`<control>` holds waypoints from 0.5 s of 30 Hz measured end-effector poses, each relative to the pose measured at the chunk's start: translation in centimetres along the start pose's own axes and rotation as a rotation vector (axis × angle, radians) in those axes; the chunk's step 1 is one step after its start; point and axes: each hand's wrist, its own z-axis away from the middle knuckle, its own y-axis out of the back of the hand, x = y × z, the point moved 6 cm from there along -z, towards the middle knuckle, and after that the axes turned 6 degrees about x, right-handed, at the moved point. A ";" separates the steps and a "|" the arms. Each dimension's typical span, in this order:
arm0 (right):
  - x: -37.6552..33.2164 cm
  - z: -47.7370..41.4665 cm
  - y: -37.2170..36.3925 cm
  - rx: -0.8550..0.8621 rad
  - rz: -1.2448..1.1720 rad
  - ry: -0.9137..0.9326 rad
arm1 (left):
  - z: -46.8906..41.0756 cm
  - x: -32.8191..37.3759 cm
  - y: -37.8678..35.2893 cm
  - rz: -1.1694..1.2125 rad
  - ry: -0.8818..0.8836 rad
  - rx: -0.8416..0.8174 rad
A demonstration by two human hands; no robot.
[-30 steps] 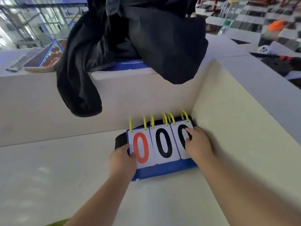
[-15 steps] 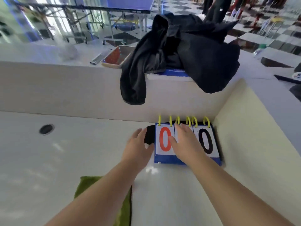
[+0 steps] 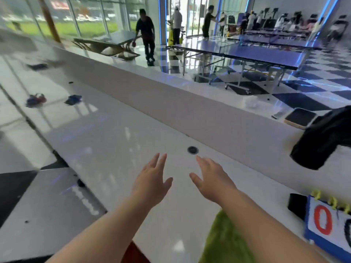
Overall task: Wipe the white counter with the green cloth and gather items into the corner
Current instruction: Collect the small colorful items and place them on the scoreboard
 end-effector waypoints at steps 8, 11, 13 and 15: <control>-28.7 -4.8 -11.3 -0.043 0.024 0.186 | 2.9 -25.4 16.4 -0.091 0.210 0.121; -36.6 -6.1 -13.4 -0.033 0.027 0.217 | 4.0 -32.0 22.5 -0.110 0.282 0.154; -41.5 -7.1 -14.2 -0.029 0.042 0.267 | 4.4 -35.6 26.2 -0.104 0.322 0.177; -45.6 -8.5 -14.9 -0.030 0.056 0.314 | 4.4 -38.5 29.3 -0.122 0.344 0.193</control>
